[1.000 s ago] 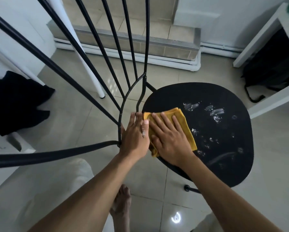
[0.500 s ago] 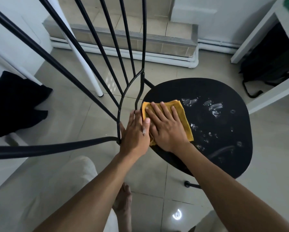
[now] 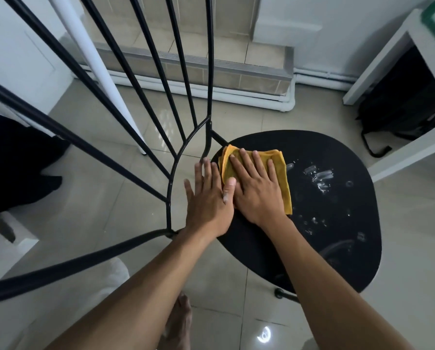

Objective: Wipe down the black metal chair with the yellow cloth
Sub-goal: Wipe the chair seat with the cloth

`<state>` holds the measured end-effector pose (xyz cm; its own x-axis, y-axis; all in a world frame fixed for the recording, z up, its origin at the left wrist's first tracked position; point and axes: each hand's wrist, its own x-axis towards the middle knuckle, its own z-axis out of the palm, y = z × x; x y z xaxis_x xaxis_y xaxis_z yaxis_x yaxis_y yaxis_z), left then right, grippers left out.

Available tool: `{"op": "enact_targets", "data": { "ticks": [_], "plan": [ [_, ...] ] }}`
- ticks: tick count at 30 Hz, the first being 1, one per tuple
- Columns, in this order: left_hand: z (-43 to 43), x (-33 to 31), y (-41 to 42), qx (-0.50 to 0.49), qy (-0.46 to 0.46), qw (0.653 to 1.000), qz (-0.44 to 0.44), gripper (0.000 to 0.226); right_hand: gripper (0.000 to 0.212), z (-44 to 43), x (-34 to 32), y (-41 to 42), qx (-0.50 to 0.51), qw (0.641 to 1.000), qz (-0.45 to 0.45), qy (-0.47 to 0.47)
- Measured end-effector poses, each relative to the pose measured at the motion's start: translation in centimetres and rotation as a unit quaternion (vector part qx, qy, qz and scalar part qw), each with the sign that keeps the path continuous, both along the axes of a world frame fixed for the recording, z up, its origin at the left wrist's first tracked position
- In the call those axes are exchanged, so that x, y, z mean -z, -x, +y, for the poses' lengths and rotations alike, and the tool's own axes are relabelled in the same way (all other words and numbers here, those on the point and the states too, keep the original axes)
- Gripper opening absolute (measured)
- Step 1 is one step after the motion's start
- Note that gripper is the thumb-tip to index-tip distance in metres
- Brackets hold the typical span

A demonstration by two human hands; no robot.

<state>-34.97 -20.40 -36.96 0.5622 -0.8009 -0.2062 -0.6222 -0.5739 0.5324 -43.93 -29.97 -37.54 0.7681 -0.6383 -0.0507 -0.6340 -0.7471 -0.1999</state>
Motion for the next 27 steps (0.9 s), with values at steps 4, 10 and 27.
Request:
{"op": "enact_targets", "data": {
  "ticks": [4,10,27],
  "plan": [
    [-1.0,0.6,-1.4,0.007,0.046,0.998,0.036,0.082,0.057,3.5,-0.5,3.4,-0.005,1.0,0.005,0.005],
    [-2.5,-1.7,-2.6,-0.217,0.211,0.858,0.414,0.08,0.057,9.3,-1.0,5.5,-0.085,0.996,0.023,-0.026],
    [-0.6,-1.0,-3.2,-0.26,0.222,0.791,0.507,0.108,0.057,-1.0,0.2,-4.6,0.033,0.999,0.007,-0.01]
  ]
}}
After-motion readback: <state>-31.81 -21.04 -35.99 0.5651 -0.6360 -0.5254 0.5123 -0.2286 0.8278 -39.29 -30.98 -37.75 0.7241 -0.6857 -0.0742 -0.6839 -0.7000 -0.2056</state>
